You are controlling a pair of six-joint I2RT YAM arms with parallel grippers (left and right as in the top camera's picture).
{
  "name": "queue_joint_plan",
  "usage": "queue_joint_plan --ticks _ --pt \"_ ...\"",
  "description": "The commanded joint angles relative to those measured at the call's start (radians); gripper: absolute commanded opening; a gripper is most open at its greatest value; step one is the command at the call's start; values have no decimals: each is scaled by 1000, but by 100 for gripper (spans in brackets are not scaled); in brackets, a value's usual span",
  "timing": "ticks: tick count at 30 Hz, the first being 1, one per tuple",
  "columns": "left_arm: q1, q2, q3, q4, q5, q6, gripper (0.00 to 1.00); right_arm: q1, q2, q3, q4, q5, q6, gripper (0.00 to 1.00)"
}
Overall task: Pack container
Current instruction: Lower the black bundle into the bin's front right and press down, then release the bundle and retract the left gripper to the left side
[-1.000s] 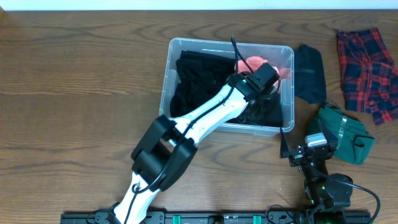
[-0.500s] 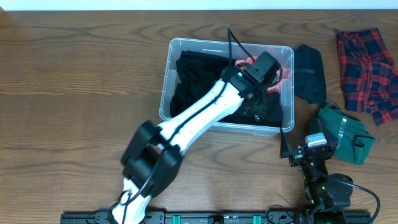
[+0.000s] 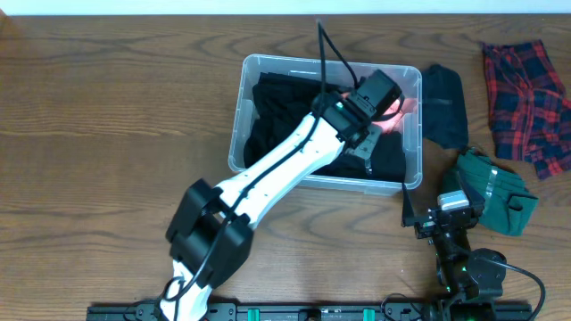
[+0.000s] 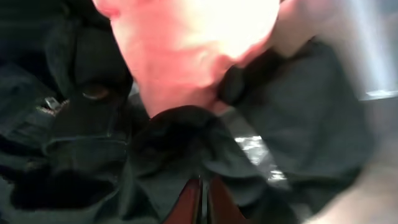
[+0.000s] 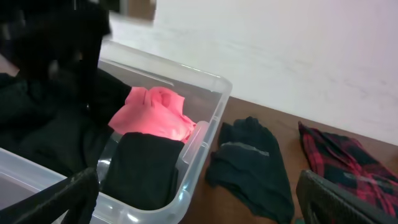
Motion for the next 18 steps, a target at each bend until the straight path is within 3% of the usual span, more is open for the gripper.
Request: queue_joint_plan --ticks 1,8,15,18 --pt "9 76 -19 -6 -43 1 6 8 -5 -2 -4 6 11 99" --pt "34 156 -16 2 -42 2 6 8 -5 -2 -4 6 11 99" --pt "46 27 106 -2 -48 2 6 8 -5 -2 -4 6 11 99" --pt "61 -55 161 -3 -121 2 6 8 -5 -2 -4 6 11 99"
